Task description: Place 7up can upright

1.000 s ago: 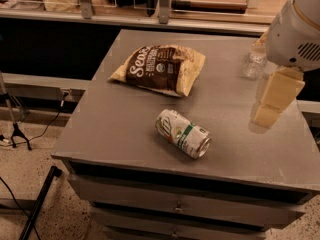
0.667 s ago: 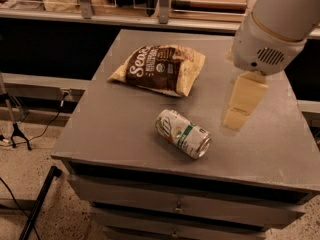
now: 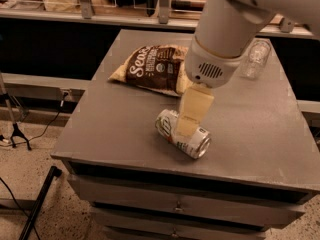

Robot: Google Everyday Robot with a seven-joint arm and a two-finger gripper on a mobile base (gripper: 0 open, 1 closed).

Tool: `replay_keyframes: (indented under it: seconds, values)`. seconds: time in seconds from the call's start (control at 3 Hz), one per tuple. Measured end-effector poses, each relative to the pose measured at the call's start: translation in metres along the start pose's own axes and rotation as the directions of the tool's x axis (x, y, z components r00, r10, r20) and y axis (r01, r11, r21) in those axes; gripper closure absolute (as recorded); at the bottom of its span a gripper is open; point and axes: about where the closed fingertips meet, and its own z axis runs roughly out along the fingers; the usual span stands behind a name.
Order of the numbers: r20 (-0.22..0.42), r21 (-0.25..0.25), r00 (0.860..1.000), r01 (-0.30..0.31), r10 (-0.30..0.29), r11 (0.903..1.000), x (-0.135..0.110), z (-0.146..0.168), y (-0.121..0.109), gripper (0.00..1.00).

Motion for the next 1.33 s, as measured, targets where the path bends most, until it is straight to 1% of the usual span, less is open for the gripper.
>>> replay_keyframes:
  seconds: [0.33, 0.67, 1.0, 1.33]
  values:
    - [-0.026, 0.028, 0.997, -0.072, 0.073, 0.9970, -0.016, 0.018, 0.005, 0.00]
    - [-0.059, 0.045, 0.983, -0.174, 0.177, 0.9837, -0.020, 0.034, 0.010, 0.00]
    - [-0.094, 0.050, 0.964, -0.244, 0.248, 0.9684, -0.020, 0.047, 0.018, 0.00]
    - [-0.119, 0.051, 0.953, -0.276, 0.280, 0.9599, -0.022, 0.061, 0.024, 0.00]
